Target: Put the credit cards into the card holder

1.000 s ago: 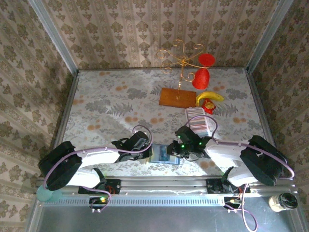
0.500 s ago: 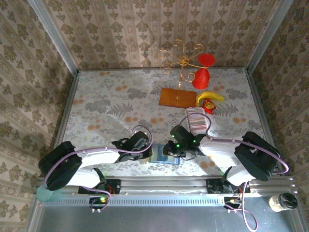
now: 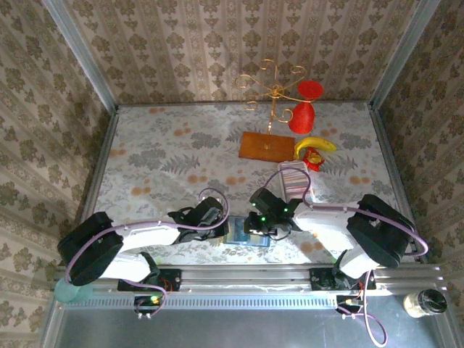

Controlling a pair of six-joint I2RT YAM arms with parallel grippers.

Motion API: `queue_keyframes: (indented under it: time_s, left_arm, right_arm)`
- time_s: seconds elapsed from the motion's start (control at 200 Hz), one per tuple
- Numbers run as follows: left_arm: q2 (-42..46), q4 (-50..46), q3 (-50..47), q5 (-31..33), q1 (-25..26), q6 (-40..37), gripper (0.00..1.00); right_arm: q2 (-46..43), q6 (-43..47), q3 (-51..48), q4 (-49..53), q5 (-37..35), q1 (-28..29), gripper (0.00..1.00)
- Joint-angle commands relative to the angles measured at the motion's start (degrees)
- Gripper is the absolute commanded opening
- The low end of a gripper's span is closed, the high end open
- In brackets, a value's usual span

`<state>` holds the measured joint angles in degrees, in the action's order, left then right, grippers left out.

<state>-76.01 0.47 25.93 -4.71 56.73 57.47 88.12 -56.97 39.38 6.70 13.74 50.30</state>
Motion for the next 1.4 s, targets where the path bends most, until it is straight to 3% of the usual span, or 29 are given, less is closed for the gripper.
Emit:
queue_keyframes:
  time_s: [0.0, 0.38, 0.78, 1.055, 1.395]
  left_arm:
    - [-0.5, -2.9, -1.3, -0.1, 0.8, 1.2, 0.00]
    - [0.8, -3.4, -2.0, 0.5, 0.8, 1.8, 0.00]
    - [1.7, -4.1, -2.6, 1.2, 0.8, 2.4, 0.00]
    - [1.5, -3.8, -2.6, 1.1, 1.0, 2.6, 0.00]
    - [1.6, -3.6, -2.8, 1.3, 1.4, 2.7, 0.00]
  right_arm:
    - [1.9, 0.7, 2.4, 1.2, -0.7, 0.9, 0.18]
    - [3.8, 0.7, 7.3, 4.4, -2.3, 2.9, 0.21]
    - [-5.7, 0.0, 3.6, 12.0, -8.3, 3.1, 0.35]
    - [-10.1, -2.3, 0.1, 15.5, -10.2, 4.0, 0.39]
    - [-6.8, -3.9, -0.4, 15.3, -11.1, 5.8, 0.43]
